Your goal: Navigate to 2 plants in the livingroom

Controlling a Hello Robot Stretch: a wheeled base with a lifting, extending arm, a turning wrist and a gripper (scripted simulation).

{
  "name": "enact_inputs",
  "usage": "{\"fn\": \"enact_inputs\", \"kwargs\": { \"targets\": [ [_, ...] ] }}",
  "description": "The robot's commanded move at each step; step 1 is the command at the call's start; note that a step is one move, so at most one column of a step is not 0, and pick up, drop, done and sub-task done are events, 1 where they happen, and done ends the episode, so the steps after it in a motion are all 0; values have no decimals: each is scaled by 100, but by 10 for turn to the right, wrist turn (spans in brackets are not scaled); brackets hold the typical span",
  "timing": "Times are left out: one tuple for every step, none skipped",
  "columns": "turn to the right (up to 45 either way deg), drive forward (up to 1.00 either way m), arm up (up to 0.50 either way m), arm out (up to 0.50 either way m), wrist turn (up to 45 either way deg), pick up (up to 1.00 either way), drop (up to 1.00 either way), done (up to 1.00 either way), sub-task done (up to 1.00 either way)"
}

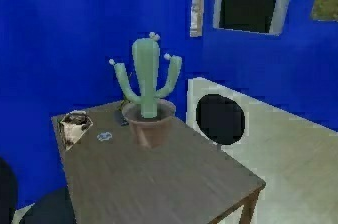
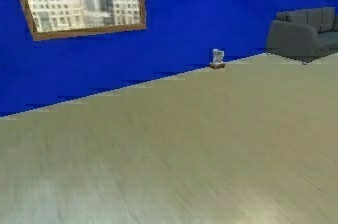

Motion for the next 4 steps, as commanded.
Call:
{"fn": "enact_inputs", "kwargs": {
  "targets": [
    [0, 0, 0, 0, 0, 0, 0, 0, 100],
    [450, 0, 0, 0, 0, 0, 0, 0, 0],
    [450, 0, 0, 0, 0, 0, 0, 0, 0],
    [390, 0, 0, 0, 0, 0, 0, 0, 0]
  ]
}}
